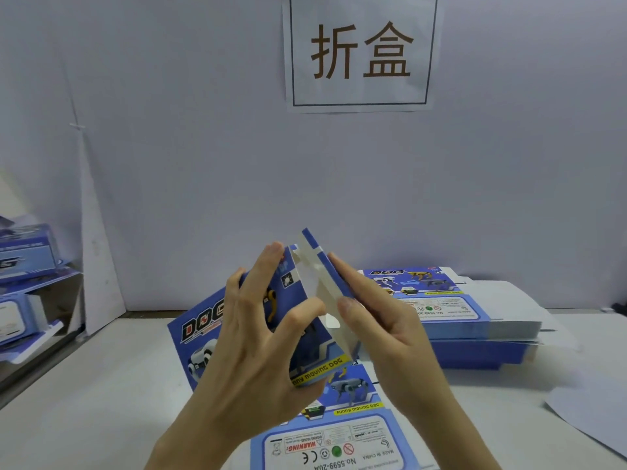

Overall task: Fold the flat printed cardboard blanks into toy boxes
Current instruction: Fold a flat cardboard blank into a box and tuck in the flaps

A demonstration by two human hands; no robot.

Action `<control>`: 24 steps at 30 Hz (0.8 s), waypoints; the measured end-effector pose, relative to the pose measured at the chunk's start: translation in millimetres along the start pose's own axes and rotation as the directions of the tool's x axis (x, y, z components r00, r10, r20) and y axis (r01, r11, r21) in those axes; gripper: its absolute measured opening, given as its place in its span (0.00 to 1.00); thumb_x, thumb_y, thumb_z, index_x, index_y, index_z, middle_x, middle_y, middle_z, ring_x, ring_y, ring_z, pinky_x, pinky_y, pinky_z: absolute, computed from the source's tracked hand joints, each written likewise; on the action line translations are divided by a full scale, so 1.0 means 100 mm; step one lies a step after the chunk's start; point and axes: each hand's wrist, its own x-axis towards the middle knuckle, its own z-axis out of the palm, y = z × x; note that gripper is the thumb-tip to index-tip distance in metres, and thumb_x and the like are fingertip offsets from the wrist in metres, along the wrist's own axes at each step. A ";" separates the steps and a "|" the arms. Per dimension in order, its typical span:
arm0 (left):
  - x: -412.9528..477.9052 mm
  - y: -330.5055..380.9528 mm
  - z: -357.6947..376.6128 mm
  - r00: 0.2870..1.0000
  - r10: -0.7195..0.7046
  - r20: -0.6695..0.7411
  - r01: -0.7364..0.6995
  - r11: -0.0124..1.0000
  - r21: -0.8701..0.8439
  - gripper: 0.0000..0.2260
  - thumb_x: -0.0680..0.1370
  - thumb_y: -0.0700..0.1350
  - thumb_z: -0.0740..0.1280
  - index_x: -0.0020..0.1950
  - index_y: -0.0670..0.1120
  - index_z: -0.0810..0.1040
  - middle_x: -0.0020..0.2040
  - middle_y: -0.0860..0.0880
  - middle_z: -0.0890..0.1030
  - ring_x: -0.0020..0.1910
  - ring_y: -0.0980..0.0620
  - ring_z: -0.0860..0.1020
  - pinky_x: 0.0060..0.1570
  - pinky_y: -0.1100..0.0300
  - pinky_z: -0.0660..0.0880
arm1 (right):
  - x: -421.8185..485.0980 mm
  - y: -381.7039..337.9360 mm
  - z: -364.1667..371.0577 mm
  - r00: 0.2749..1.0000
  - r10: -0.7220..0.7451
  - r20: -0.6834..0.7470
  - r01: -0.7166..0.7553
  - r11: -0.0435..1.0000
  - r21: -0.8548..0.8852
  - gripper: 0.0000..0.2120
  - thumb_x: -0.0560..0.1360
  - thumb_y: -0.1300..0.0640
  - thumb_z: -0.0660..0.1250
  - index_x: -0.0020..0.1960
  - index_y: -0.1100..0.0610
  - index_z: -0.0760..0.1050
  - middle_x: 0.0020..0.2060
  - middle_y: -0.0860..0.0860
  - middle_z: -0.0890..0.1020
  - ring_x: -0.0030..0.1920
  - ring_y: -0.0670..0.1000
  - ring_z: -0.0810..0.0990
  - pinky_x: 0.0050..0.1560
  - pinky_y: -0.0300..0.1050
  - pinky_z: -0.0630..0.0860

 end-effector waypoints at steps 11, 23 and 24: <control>0.02 -0.01 -0.06 0.999 -0.006 -0.047 0.004 0.999 -0.049 0.32 0.68 0.61 0.71 0.67 0.54 0.63 0.75 0.44 0.52 0.73 0.42 0.60 0.52 0.36 0.76 | -0.09 -0.08 0.13 0.995 0.011 0.101 0.025 0.938 -0.345 0.25 0.72 0.44 0.54 0.67 0.24 0.60 0.61 0.38 0.58 0.66 0.39 0.65 0.54 0.30 0.74; 0.08 -0.10 -0.28 0.991 -0.095 -0.095 0.090 0.994 -0.058 0.33 0.66 0.61 0.69 0.68 0.54 0.66 0.74 0.42 0.56 0.74 0.46 0.60 0.60 0.48 0.73 | -0.07 -0.01 0.12 0.888 -0.459 -0.033 0.422 0.839 -0.344 0.20 0.71 0.54 0.72 0.62 0.52 0.76 0.63 0.47 0.79 0.67 0.48 0.74 0.64 0.37 0.72; 0.07 -0.11 -0.29 0.991 -0.089 -0.098 0.084 0.995 -0.053 0.33 0.66 0.61 0.69 0.68 0.53 0.66 0.75 0.42 0.56 0.74 0.47 0.59 0.61 0.51 0.71 | -0.08 -0.01 0.15 0.871 -0.488 -0.044 0.442 0.821 -0.363 0.19 0.72 0.53 0.71 0.62 0.53 0.76 0.63 0.47 0.79 0.67 0.49 0.74 0.63 0.37 0.72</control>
